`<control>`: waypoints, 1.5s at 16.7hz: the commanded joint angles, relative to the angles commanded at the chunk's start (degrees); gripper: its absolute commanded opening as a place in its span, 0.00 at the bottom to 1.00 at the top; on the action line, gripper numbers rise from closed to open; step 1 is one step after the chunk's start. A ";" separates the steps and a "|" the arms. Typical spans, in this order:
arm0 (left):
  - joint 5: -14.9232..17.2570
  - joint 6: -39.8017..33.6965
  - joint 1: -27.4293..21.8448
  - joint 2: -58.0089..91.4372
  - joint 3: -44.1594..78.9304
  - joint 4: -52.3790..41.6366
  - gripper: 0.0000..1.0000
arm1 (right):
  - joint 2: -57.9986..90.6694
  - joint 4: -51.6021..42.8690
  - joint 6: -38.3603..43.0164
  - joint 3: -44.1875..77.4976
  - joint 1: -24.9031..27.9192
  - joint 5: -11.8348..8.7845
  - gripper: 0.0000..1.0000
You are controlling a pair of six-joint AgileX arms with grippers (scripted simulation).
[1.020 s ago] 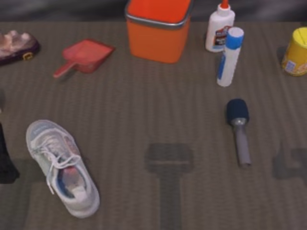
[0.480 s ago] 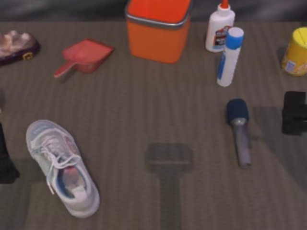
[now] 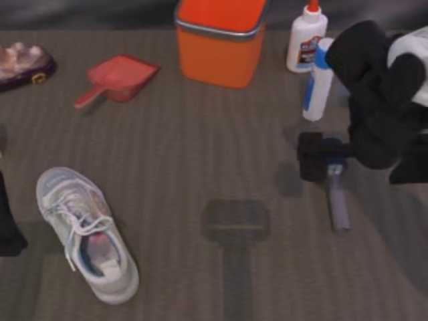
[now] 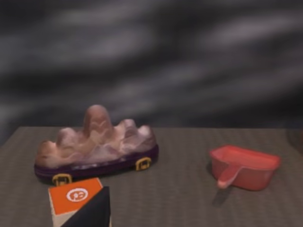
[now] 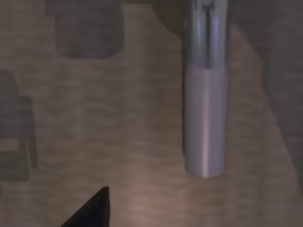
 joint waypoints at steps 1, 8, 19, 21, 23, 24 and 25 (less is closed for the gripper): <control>0.00 0.00 0.00 0.00 0.00 0.00 1.00 | 2.69 -1.70 0.82 1.87 0.78 0.25 1.00; 0.00 0.00 0.00 0.00 0.00 0.00 1.00 | 7.96 -5.26 2.42 5.29 2.27 0.82 1.00; 0.00 0.00 0.00 0.00 0.00 0.00 1.00 | 17.19 13.75 0.68 -3.98 0.43 0.82 1.00; 0.00 0.00 0.00 0.00 0.00 0.00 1.00 | 18.24 15.47 0.53 -4.90 0.24 0.83 1.00; 0.00 0.00 0.00 0.00 0.00 0.00 1.00 | 18.27 15.53 0.52 -4.93 0.24 0.83 1.00; 0.00 0.00 0.00 0.00 0.00 0.00 1.00 | 18.27 15.53 0.52 -4.93 0.24 0.83 1.00; 0.00 0.00 0.00 0.00 0.00 0.00 1.00 | 18.27 15.53 0.52 -4.93 0.24 0.83 1.00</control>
